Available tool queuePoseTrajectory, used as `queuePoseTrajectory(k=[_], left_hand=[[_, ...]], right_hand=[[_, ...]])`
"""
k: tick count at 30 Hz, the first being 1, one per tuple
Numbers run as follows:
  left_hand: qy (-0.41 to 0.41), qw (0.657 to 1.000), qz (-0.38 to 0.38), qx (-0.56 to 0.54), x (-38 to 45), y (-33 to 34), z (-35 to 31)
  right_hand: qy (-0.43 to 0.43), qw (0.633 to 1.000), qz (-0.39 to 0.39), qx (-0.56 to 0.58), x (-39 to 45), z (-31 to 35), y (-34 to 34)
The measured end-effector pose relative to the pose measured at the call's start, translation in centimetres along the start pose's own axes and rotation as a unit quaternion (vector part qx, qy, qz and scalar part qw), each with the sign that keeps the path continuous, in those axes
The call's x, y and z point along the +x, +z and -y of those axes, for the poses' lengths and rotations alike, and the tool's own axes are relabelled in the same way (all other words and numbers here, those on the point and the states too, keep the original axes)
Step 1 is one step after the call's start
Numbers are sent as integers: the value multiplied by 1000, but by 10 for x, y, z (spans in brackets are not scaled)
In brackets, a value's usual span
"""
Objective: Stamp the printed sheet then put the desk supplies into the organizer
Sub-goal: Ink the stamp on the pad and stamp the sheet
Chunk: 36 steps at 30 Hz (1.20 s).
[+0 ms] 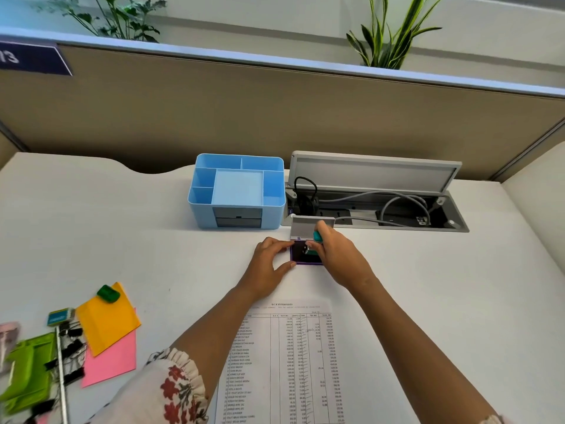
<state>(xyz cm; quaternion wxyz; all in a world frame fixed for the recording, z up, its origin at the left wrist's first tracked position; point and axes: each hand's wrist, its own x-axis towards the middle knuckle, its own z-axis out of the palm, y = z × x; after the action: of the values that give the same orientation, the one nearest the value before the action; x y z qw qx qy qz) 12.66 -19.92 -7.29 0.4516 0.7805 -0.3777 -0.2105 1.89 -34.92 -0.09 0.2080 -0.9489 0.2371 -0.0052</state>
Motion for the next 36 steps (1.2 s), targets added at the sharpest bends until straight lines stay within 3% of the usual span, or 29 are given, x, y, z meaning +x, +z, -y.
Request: queuePoseTrajectory(k=[20,36], left_hand=[[0,1000,-15,10,1,4,2],[-2,999,-21,24,1,5,-3]], right_hand=[[-73,983,-143,-84,-5,-9,28],[-32,989,-133,-49,-2,-2,29]])
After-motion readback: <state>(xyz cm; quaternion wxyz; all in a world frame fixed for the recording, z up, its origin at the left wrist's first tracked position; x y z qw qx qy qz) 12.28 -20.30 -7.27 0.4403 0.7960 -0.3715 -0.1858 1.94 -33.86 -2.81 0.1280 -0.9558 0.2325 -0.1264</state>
